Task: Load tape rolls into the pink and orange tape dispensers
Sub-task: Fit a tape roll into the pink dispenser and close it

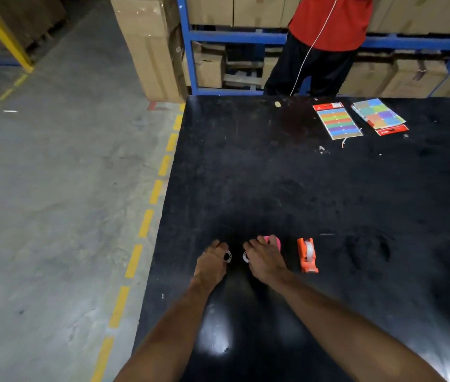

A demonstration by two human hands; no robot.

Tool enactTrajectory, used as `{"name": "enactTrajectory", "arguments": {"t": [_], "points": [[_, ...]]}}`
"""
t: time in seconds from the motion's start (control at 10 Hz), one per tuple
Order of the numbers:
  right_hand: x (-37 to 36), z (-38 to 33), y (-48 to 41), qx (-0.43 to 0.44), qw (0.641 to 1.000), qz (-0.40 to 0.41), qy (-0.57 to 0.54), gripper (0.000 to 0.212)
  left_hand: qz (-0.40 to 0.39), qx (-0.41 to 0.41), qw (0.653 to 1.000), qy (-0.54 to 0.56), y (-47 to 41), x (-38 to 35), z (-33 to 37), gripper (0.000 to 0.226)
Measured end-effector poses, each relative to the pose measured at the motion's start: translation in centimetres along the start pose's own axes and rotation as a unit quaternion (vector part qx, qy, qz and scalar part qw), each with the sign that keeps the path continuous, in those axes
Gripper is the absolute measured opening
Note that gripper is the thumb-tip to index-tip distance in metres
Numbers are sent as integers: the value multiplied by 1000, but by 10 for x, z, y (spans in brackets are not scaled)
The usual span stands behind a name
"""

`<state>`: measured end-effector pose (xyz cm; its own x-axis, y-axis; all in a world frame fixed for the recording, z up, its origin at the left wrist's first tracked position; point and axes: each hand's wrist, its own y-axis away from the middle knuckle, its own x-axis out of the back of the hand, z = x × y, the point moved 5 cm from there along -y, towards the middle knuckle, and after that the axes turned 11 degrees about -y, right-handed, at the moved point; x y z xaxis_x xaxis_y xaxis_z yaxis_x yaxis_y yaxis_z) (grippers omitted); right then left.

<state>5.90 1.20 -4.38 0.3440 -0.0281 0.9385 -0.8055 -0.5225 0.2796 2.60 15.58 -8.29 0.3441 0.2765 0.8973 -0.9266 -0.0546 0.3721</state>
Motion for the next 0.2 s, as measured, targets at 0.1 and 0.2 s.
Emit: {"name": "enactTrajectory", "arguments": {"t": [0.1, 0.2], "points": [[-8, -2, -6, -12, 1000, -7, 16, 30, -6, 14, 1000, -8, -5, -5, -4, 44], [-18, -1, -6, -10, 1000, 3, 11, 38, 9, 4, 1000, 0, -2, -2, -3, 55]]}}
